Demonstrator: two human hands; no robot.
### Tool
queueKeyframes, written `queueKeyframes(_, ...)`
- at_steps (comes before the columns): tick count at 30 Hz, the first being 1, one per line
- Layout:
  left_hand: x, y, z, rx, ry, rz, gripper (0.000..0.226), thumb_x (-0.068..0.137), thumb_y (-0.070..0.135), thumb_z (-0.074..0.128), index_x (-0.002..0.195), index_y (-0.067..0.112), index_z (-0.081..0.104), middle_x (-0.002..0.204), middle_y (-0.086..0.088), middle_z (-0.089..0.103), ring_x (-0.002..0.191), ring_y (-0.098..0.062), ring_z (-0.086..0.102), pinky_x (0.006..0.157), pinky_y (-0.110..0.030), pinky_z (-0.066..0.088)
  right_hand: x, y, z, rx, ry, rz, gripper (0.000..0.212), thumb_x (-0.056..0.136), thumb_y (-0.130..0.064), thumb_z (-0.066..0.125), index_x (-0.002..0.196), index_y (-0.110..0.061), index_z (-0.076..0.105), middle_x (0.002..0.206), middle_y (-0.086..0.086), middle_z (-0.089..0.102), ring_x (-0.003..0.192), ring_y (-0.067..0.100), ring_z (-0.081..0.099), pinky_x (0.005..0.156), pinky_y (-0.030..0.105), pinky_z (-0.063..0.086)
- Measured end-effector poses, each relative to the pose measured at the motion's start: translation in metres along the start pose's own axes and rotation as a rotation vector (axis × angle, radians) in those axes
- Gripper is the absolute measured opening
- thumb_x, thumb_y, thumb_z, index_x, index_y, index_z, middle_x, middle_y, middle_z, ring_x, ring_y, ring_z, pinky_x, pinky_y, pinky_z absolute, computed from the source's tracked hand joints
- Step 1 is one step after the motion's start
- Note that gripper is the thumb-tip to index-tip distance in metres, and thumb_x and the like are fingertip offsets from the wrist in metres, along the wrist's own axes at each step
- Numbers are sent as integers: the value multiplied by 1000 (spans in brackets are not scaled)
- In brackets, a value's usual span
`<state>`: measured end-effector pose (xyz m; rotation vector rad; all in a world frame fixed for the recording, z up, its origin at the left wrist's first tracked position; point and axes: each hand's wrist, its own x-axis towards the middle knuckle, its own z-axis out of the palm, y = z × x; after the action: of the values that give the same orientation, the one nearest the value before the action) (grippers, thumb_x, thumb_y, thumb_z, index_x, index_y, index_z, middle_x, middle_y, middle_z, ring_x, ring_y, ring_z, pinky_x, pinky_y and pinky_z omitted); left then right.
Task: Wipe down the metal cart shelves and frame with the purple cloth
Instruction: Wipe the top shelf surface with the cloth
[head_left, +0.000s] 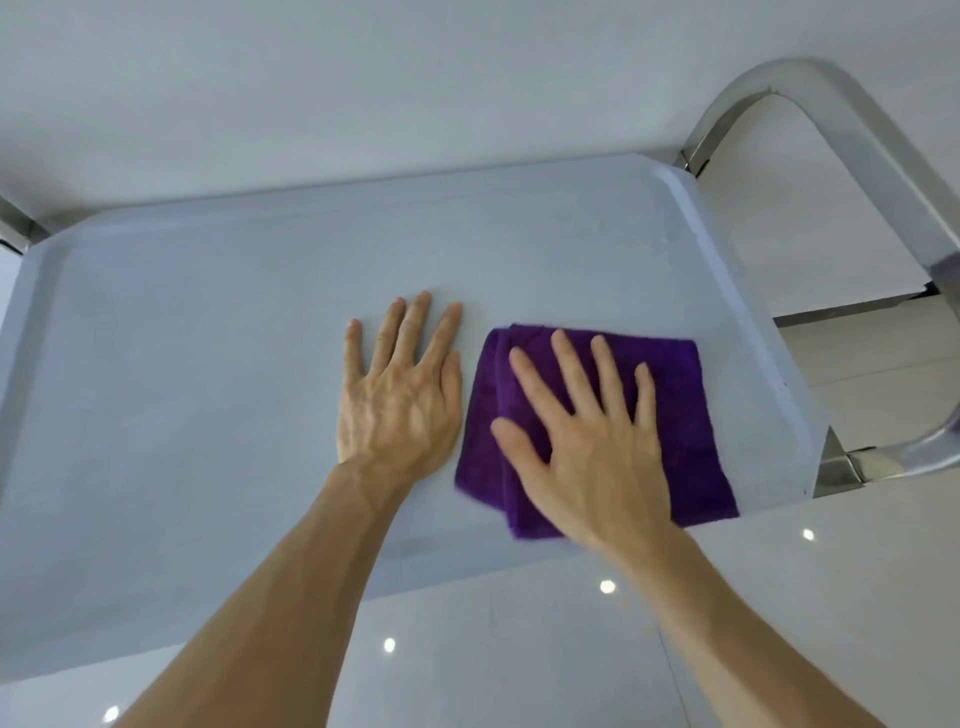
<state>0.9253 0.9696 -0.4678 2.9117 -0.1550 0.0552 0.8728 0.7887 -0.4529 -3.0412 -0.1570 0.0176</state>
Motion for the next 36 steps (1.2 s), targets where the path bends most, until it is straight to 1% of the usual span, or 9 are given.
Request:
queueKeyframes(3,0,1,-1,8,-7,1,56,102,41,9,157,35,14,166,3,13,154,-16,5,123,-51,1,-42,3,4,22,-25,-127,61,98,-67,27,153,-42,28,163,-2,25,151,29,18,118,61,18)
queueKeyframes(6,0,2,-2,11,-6,-9,56,102,42,9,157,36,15,166,4,14,153,-15,5,124,-49,1,-40,34,-3,5,-66,-172,59,97,-68,28,152,-47,27,163,-7,25,152,23,17,119,57,18)
queueKeyframes(11,2,1,1,16,-23,-21,56,102,44,7,157,38,11,166,6,11,153,-14,2,124,-48,-2,20,72,-10,-25,-64,6,63,94,-71,20,153,-49,20,165,-8,19,152,23,13,121,55,11)
queueKeyframes(17,2,1,0,15,-9,-17,56,101,43,8,157,37,14,166,5,13,153,-15,5,124,-49,1,75,25,-4,25,-60,171,70,94,-72,14,156,-41,11,167,1,11,152,35,4,117,66,5)
queueKeyframes(21,1,2,-2,23,-22,-13,56,101,43,9,157,37,13,166,5,12,153,-14,4,124,-49,1,17,1,-2,6,-21,-43,66,95,-69,24,155,-40,23,165,1,21,152,34,13,117,63,10)
queueKeyframes(24,1,2,-3,5,-30,-27,56,101,44,9,157,39,11,167,6,10,153,-13,2,124,-47,-1,-26,22,-3,11,-65,-121,63,97,-69,25,154,-42,24,164,-2,23,152,30,16,119,60,14)
queueKeyframes(29,1,4,-3,-4,-28,-43,57,100,45,7,157,41,11,166,9,10,153,-11,2,124,-44,-3,-40,94,-19,-35,-93,56,64,94,-72,22,152,-47,24,163,-7,24,151,25,21,120,56,16)
queueKeyframes(32,1,4,-2,2,-29,-43,57,101,45,6,157,41,10,166,9,9,153,-11,1,124,-44,-4,-12,128,-23,-64,-125,182,68,91,-77,8,153,-49,10,165,-8,16,152,24,11,120,58,11)
queueKeyframes(36,1,2,-1,15,-26,-48,56,101,45,6,157,40,10,166,9,10,153,-12,2,124,-45,-3,54,122,-16,-37,-90,270,72,89,-78,3,154,-46,4,167,-4,7,153,29,0,118,64,4)
